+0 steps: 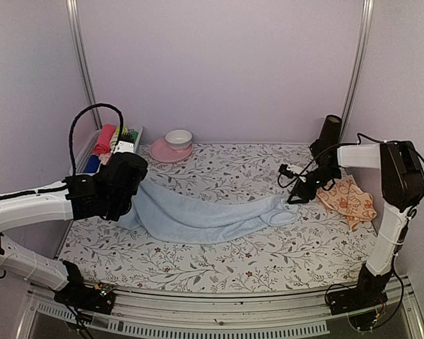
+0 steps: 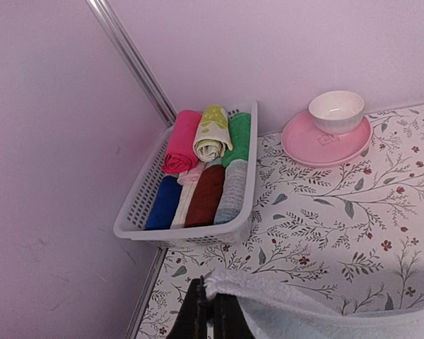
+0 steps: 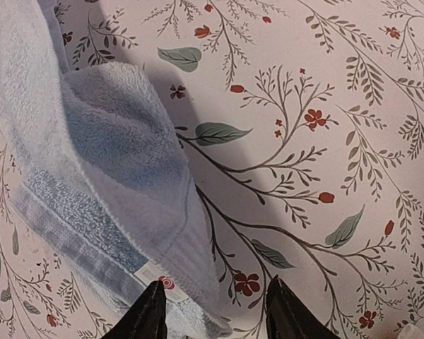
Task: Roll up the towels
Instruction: Adjust the towel at the center of the board, then pick up the towel from the center of the board, then flatten out the towel at the center of the board, then fold the towel at the center of the board.
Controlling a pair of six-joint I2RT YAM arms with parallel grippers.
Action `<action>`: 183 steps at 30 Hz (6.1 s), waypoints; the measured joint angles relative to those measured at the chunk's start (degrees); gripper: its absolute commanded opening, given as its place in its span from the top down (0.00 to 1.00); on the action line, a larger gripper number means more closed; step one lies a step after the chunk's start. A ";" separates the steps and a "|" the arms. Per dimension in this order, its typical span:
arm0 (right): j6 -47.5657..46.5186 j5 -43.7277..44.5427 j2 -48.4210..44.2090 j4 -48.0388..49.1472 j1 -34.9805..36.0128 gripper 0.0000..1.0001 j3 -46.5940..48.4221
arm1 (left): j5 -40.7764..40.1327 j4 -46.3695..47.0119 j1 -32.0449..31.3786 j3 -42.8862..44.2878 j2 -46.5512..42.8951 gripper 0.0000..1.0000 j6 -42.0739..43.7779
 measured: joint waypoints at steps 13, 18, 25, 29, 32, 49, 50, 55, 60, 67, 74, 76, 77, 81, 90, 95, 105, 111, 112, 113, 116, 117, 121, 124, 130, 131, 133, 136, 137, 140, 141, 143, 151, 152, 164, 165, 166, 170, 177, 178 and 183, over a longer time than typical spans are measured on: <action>-1.81 -6.78 5.97 -8.98 -4.83 0.51 3.50 | 0.00 0.00 0.17 -0.02 -0.02 1.00 0.02; -2.93 -8.00 7.69 -10.91 -6.16 0.52 3.69 | 0.17 0.00 0.17 -0.02 -0.04 1.00 0.00; -4.81 -10.12 8.17 -12.61 -6.40 0.55 3.72 | 0.68 0.00 0.26 -0.46 -0.28 1.00 0.00; -5.84 -11.56 8.96 -13.68 -6.47 0.64 4.20 | 0.98 0.02 0.28 -0.57 -0.35 1.00 0.00; -6.51 -12.48 9.73 -14.51 -6.78 0.69 4.83 | 1.03 0.02 0.28 -0.61 -0.35 1.00 0.00; -13.00 -18.49 10.16 -23.02 -10.64 0.80 6.36 | 1.95 0.17 0.87 -0.79 -0.35 1.00 0.09; -13.16 -18.69 10.16 -23.30 -10.64 0.80 6.60 | 1.95 0.17 0.87 -0.79 -0.35 1.00 0.09; -12.26 -18.86 10.27 -22.95 -10.64 0.80 7.10 | 2.10 0.39 0.92 -0.81 -0.35 1.00 0.09; -10.29 -18.62 10.29 -21.42 -10.64 0.80 7.10 | 2.25 0.50 0.92 -0.81 -0.33 1.00 0.09; -8.92 -18.40 11.21 -20.28 -10.64 0.80 7.10 | 2.36 0.52 0.96 -0.83 -0.24 1.00 0.09; -8.79 -18.40 11.67 -20.17 -10.64 0.80 7.10 | 2.54 0.52 1.01 -0.90 -0.24 1.00 0.09; -8.79 -18.40 11.69 -20.15 -10.62 0.80 7.10 | 2.56 0.52 1.01 -0.92 -0.24 1.00 0.09; -8.76 -18.40 11.74 -20.15 -10.54 0.80 7.10 | 2.56 0.52 1.01 -0.92 -0.24 1.00 0.09; -8.57 -18.32 12.24 -20.02 -10.40 0.88 7.10 | 2.71 0.52 1.03 -0.92 -0.24 1.00 0.09; -7.67 -17.88 12.52 -19.54 -10.10 0.98 7.10 | 2.99 0.55 1.20 -0.94 -0.24 1.00 0.09; -4.15 -12.72 10.34 -15.87 -10.08 0.98 6.93 | 3.67 0.70 1.49 -0.94 -0.24 1.00 0.39; 4.20 13.07 -22.14 0.50 -9.75 0.98 5.03 | 5.99 4.02 1.64 6.38 -1.70 1.00 7.10; 1.05 20.20 -40.04 6.69 -9.75 0.98 0.66 | 4.96 7.02 -0.52 7.72 -9.11 1.00 11.19; 0.33 20.59 -42.25 6.93 -9.75 0.98 -0.42 | 4.26 7.72 -1.73 7.58 -10.51 1.00 11.93; -0.48 20.90 -44.96 7.08 -9.75 0.98 -1.79 | 3.85 8.44 -2.99 7.41 -11.74 1.00 12.81; -2.12 21.51 -52.04 7.02 -9.73 0.98 -4.35 | 1.03 13.11 -8.81 5.25 -16.37 1.00 16.92; -2.36 21.64 -53.79 7.02 -9.73 0.98 -4.48 | -0.09 15.15 -10.64 4.44 -17.75 1.00 18.45; -2.21 22.18 -60.50 7.65 -9.73 0.98 -4.13 | -3.56 23.96 -15.02 2.08 -20.98 1.00 26.34; -1.42 22.58 -61.72 8.57 -9.73 0.98 -2.12 | -4.92 29.16 -15.39 1.68 -20.90 1.00 30.45; 0.44 23.71 -53.05 13.84 -9.73 0.98 -1.51 | -2.69 31.32 -8.11 2.36 -16.28 1.00 30.64; 0.66 23.76 -50.12 15.10 -9.73 0.98 -2.08 | -0.90 28.55 -4.85 3.50 -14.64 1.00 27.80; 0.90 23.78 -44.04 16.94 -9.73 0.98 -3.45 | 4.33 22.84 2.12 6.27 -10.27 1.00 22.49; 1.05 23.71 -33.86 18.27 -9.66 0.98 -4.81 | 12.22 17.77 10.49 9.20 -2.56 1.00 17.11; 1.05 23.69 -30.45 18.64 -9.66 0.98 -4.81 | 15.37 16.17 13.46 10.54 1.36 1.00 15.54; 1.09 23.78 -20.26 20.06 -9.64 0.98 -4.09 | 22.86 12.85 19.23 13.64 12.55 1.00 12.90; 1.11 23.78 -16.87 20.35 -9.62 0.98 -3.32 | 25.31 11.74 20.92 14.97 17.03 1.00 12.31; 1.11 23.96 -10.49 21.14 -9.38 0.98 -1.22 | 28.94 9.79 23.17 17.68 24.52 1.00 11.67; 0.96 29.20 6.64 25.57 -8.48 0.98 8.68 | 32.72 7.58 27.32 31.85 47.98 1.00 13.16; 0.92 29.57 7.23 25.99 -8.48 0.98 9.27 | 32.72 7.98 27.69 32.30 49.31 1.00 13.64; -1.38 27.04 0.61 28.44 -8.48 0.98 3.19 | 34.32 12.44 29.51 26.23 44.70 1.00 16.76; -2.08 26.58 -1.25 28.46 -8.48 0.98 1.42 | 34.42 12.59 29.53 25.40 43.56 1.00 16.94; -2.86 26.16 -2.97 28.41 -8.48 0.98 -0.09 | 34.47 12.66 29.57 24.81 42.42 1.00 17.09; -5.92 24.63 -8.98 28.50 -8.63 0.98 -4.98 | 34.40 13.64 29.62 22.62 38.84 1.00 17.31; -12.17 20.74 -17.81 26.58 -8.68 0.98 -12.92 | 35.39 13.86 29.62 15.43 34.07 1.00 16.48; -13.03 20.13 -18.99 25.90 -8.68 0.98 -13.90 | 35.52 13.77 29.62 14.45 33.66 1.00 16.37; -16.48 18.12 -23.93 23.67 -8.68 0.98 -18.25 | 35.56 12.92 29.49 10.23 30.99 1.00 15.26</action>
